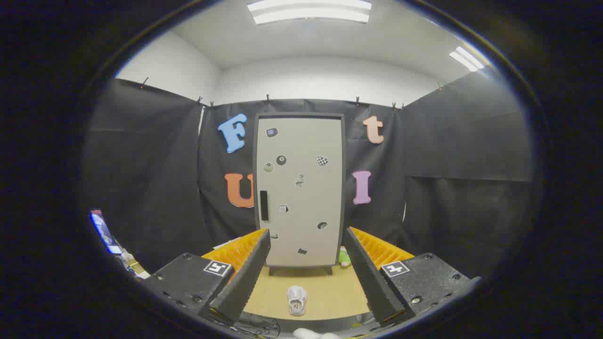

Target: Open the shoe cabinet door, grab the shoes and put them into the shoe cabinet, then close the shoe cabinet door.

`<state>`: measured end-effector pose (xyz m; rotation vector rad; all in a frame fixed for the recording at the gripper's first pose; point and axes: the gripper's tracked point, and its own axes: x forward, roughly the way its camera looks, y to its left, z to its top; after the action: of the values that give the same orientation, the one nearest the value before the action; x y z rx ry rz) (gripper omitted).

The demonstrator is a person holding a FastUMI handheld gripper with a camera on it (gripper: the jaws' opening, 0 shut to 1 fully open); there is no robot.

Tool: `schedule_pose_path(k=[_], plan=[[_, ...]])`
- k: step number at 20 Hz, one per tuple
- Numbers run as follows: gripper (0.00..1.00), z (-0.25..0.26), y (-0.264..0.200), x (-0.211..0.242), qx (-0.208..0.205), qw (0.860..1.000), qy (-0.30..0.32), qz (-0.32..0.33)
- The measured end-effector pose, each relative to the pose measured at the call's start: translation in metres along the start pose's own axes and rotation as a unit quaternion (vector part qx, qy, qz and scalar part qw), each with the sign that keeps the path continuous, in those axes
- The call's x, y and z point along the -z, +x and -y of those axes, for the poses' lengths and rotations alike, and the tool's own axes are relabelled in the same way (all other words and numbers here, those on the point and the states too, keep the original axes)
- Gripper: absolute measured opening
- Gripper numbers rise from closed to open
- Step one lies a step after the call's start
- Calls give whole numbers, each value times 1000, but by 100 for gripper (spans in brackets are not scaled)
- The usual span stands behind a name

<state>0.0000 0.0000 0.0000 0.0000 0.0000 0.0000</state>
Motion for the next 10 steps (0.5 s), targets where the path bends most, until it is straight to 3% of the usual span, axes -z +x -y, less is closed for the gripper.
schedule_pose_path(k=[10], plan=[[100,-8,4,-2,-5,1000,-3,-1]])
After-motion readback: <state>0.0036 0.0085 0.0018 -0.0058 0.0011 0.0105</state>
